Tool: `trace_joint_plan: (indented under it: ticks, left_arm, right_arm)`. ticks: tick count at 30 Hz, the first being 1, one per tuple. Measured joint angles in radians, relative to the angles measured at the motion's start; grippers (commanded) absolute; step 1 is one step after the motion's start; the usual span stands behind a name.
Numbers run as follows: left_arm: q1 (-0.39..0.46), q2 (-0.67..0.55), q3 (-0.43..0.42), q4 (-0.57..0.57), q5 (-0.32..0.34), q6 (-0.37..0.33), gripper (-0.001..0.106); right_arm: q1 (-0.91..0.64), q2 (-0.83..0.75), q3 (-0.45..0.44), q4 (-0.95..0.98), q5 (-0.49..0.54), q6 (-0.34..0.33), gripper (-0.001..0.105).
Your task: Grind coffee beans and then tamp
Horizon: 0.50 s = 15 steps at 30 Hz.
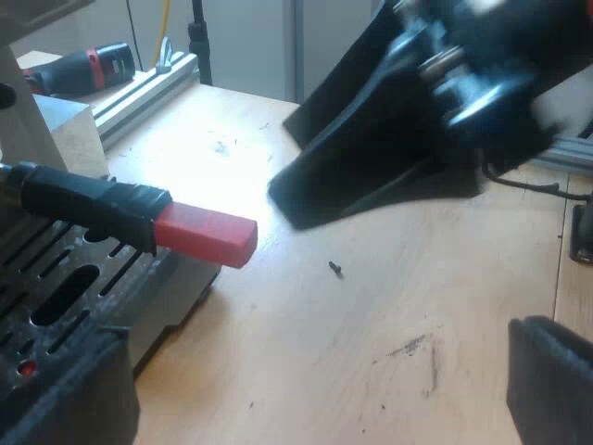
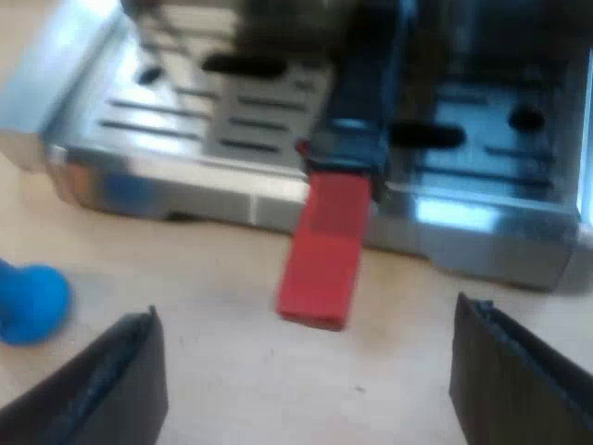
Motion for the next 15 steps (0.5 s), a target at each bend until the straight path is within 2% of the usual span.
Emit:
trace_joint_plan:
  ticks: [5,10,15]
  left_arm:
    - [0.000,0.000,0.000,0.000,0.000,0.000,0.083]
    - [0.000,0.000,0.000,0.000,0.000,0.000,0.083]
    - [0.000,0.000,0.000,0.000,0.000,0.000,0.083]
  right_arm:
    - [-0.101,0.067,-0.023,0.020,-0.109,0.006,0.066]
    - [-0.139,0.111,-0.034,0.013,-0.146,0.006,0.066]
    - [-0.141,0.156,-0.034,-0.046,-0.165,-0.053,0.066]
